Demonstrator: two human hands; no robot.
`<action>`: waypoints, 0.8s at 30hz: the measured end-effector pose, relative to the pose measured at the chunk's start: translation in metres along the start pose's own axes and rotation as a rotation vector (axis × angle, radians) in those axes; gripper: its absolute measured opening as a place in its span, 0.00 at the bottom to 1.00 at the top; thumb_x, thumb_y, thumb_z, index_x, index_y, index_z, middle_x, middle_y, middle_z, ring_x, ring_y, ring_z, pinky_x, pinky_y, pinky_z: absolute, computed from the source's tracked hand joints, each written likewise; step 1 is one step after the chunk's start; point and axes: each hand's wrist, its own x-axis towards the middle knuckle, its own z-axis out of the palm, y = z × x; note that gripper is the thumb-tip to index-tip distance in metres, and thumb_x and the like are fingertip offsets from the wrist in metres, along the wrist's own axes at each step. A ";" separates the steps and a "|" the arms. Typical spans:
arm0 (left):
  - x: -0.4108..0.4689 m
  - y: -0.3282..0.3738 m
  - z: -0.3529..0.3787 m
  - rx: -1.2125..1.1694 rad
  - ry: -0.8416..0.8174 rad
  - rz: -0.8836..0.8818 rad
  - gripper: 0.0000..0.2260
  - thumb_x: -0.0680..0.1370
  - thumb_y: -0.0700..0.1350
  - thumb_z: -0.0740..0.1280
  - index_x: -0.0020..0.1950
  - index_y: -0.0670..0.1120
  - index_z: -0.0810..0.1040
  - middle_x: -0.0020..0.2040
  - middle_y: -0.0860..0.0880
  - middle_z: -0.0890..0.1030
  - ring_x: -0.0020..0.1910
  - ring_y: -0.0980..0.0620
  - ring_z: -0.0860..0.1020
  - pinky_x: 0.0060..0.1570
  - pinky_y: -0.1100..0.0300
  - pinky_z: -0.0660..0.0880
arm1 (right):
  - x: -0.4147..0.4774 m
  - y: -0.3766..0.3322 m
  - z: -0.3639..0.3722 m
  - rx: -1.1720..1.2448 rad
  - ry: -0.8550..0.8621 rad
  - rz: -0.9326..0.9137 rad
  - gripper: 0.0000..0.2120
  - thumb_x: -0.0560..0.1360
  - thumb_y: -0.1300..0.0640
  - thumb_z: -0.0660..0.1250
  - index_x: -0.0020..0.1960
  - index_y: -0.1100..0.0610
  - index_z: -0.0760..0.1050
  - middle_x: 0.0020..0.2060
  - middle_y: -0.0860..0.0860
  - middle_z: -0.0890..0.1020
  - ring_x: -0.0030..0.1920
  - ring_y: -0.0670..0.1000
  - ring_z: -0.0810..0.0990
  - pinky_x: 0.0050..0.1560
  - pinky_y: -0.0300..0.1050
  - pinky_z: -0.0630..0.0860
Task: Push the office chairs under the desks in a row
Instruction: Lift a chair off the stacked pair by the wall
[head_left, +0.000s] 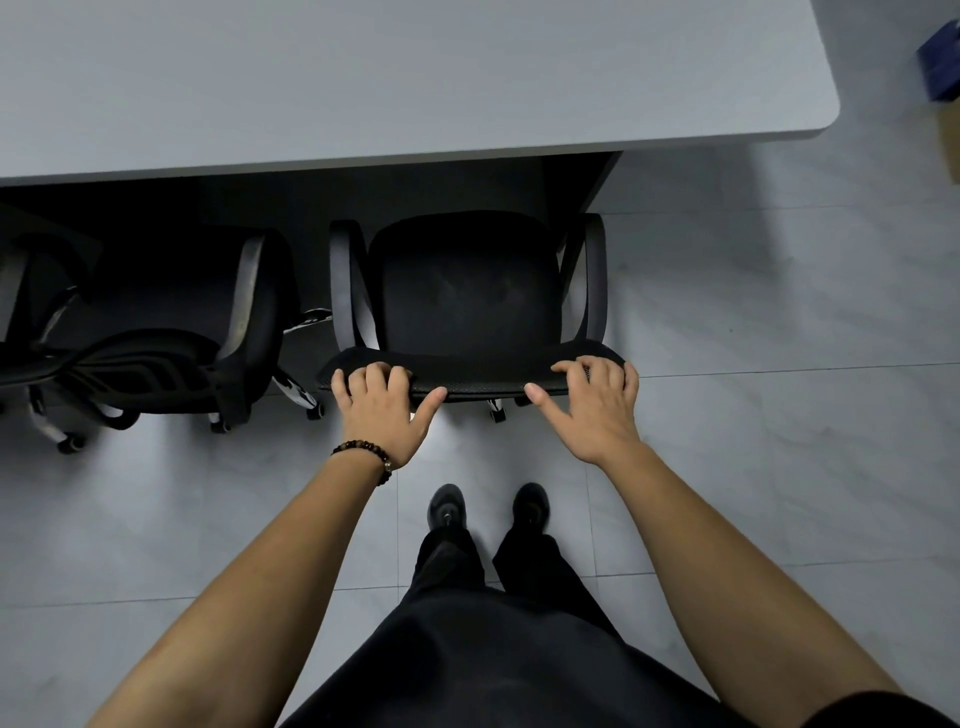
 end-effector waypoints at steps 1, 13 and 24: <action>0.000 0.000 0.000 0.006 0.008 0.003 0.33 0.74 0.69 0.46 0.56 0.46 0.76 0.57 0.43 0.75 0.60 0.39 0.69 0.71 0.38 0.49 | 0.000 0.000 0.000 -0.005 0.005 0.000 0.35 0.74 0.26 0.44 0.67 0.46 0.70 0.67 0.53 0.71 0.70 0.55 0.63 0.74 0.58 0.47; -0.035 0.014 -0.073 -0.506 0.003 0.061 0.23 0.78 0.53 0.64 0.70 0.45 0.68 0.65 0.47 0.72 0.65 0.49 0.69 0.64 0.56 0.66 | -0.056 -0.021 -0.057 0.465 0.028 0.083 0.32 0.78 0.36 0.57 0.76 0.52 0.59 0.73 0.50 0.64 0.72 0.52 0.62 0.72 0.52 0.63; -0.095 0.071 -0.071 -0.774 -0.161 0.304 0.18 0.77 0.49 0.66 0.66 0.51 0.71 0.60 0.55 0.75 0.61 0.60 0.73 0.56 0.66 0.69 | -0.211 0.001 -0.057 0.699 0.288 0.445 0.27 0.77 0.43 0.62 0.74 0.44 0.59 0.68 0.42 0.66 0.68 0.40 0.67 0.64 0.44 0.71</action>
